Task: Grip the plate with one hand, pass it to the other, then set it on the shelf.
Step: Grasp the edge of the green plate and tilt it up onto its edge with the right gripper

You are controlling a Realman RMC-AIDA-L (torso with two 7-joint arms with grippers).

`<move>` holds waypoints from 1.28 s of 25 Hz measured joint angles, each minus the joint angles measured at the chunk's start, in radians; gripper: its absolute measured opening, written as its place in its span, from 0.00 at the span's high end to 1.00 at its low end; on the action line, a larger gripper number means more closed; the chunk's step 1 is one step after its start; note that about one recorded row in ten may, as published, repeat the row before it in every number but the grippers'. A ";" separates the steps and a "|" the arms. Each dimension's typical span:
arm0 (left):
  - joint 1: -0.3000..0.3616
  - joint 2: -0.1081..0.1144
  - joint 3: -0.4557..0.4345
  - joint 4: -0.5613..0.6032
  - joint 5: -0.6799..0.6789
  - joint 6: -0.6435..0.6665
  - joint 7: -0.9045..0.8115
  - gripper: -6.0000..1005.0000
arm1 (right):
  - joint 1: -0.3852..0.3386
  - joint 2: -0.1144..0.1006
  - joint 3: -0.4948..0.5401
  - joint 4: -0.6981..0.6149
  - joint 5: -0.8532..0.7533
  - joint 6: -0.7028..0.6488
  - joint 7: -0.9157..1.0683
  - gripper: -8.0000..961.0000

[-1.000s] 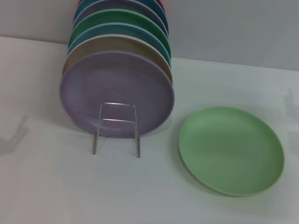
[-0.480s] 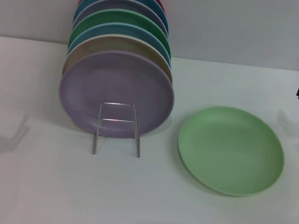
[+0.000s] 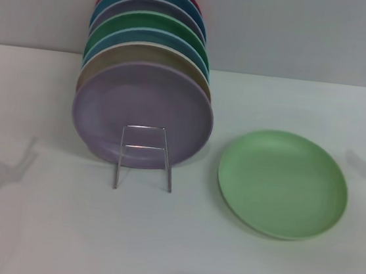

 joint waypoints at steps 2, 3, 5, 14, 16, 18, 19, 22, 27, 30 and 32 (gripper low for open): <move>-0.002 0.000 0.001 0.000 0.000 0.000 0.000 0.14 | 0.028 -0.007 0.020 0.020 -0.022 0.047 0.001 0.33; -0.003 0.000 0.003 0.000 0.000 0.000 0.000 0.14 | 0.040 -0.010 0.026 0.032 -0.034 0.062 0.001 0.33; -0.005 0.000 0.005 -0.001 0.000 0.000 0.000 0.14 | 0.061 -0.011 0.029 0.053 -0.055 0.083 0.001 0.33; -0.006 0.000 0.005 -0.001 0.000 0.001 0.000 0.14 | 0.140 -0.034 0.031 0.212 -0.082 0.110 -0.014 0.33; -0.006 0.000 0.006 -0.001 0.000 0.001 0.000 0.14 | 0.148 -0.037 0.032 0.227 -0.083 0.114 -0.013 0.33; -0.005 0.000 0.007 -0.001 0.000 0.001 0.000 0.14 | 0.157 -0.040 0.040 0.239 -0.083 0.125 -0.010 0.33; -0.005 0.000 0.007 -0.001 0.000 0.001 0.000 0.14 | 0.161 -0.042 0.045 0.244 -0.084 0.131 -0.009 0.33; -0.004 0.000 0.007 -0.001 0.000 0.001 -0.002 0.14 | 0.175 -0.047 0.056 0.266 -0.084 0.152 -0.008 0.33; -0.003 0.000 0.007 0.000 0.000 0.003 -0.006 0.14 | 0.186 -0.051 0.058 0.302 -0.085 0.161 -0.009 0.33; -0.001 0.000 0.007 -0.001 0.000 0.006 -0.008 0.14 | 0.191 -0.056 0.058 0.318 -0.086 0.161 -0.009 0.33; 0.000 0.000 0.007 -0.001 0.000 0.007 -0.009 0.14 | 0.197 -0.062 0.058 0.335 -0.086 0.162 -0.009 0.33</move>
